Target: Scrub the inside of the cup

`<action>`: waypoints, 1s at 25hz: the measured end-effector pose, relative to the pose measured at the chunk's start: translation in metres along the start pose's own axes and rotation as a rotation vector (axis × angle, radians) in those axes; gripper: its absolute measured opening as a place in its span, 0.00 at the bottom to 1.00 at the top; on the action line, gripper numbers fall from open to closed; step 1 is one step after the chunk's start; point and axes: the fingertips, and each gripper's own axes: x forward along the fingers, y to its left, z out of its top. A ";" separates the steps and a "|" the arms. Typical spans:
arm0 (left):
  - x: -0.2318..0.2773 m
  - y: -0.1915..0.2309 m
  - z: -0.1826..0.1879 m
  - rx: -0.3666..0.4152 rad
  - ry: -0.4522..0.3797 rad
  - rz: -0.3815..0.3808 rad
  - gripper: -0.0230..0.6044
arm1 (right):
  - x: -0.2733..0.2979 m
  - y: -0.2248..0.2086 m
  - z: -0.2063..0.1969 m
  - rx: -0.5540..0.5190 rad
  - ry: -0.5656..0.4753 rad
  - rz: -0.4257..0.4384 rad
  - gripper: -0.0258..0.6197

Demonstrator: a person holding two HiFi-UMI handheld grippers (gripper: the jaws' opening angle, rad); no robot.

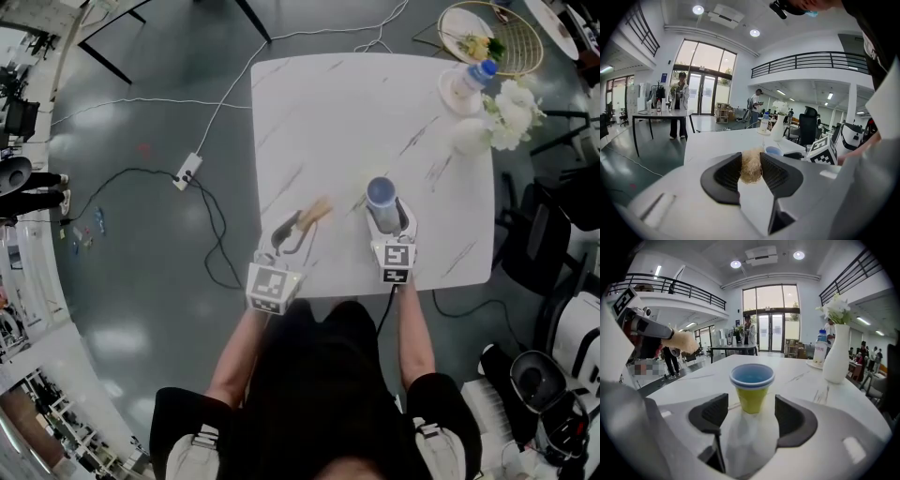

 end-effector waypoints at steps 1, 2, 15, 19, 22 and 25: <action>-0.002 -0.001 0.001 0.004 -0.001 -0.003 0.24 | -0.004 -0.001 0.000 0.007 -0.001 -0.006 0.51; -0.004 -0.001 0.001 0.008 -0.003 -0.006 0.24 | -0.008 -0.002 0.000 0.015 -0.003 -0.014 0.51; -0.039 -0.004 0.026 0.066 -0.056 -0.066 0.24 | -0.072 0.018 0.060 0.023 -0.145 -0.111 0.46; -0.053 -0.004 0.038 0.080 -0.079 -0.076 0.24 | -0.090 0.032 0.083 -0.002 -0.187 -0.123 0.32; -0.063 -0.004 0.050 0.092 -0.102 -0.085 0.24 | -0.101 0.045 0.102 -0.017 -0.219 -0.128 0.22; -0.071 -0.003 0.064 0.110 -0.128 -0.098 0.24 | -0.109 0.058 0.119 -0.027 -0.246 -0.131 0.18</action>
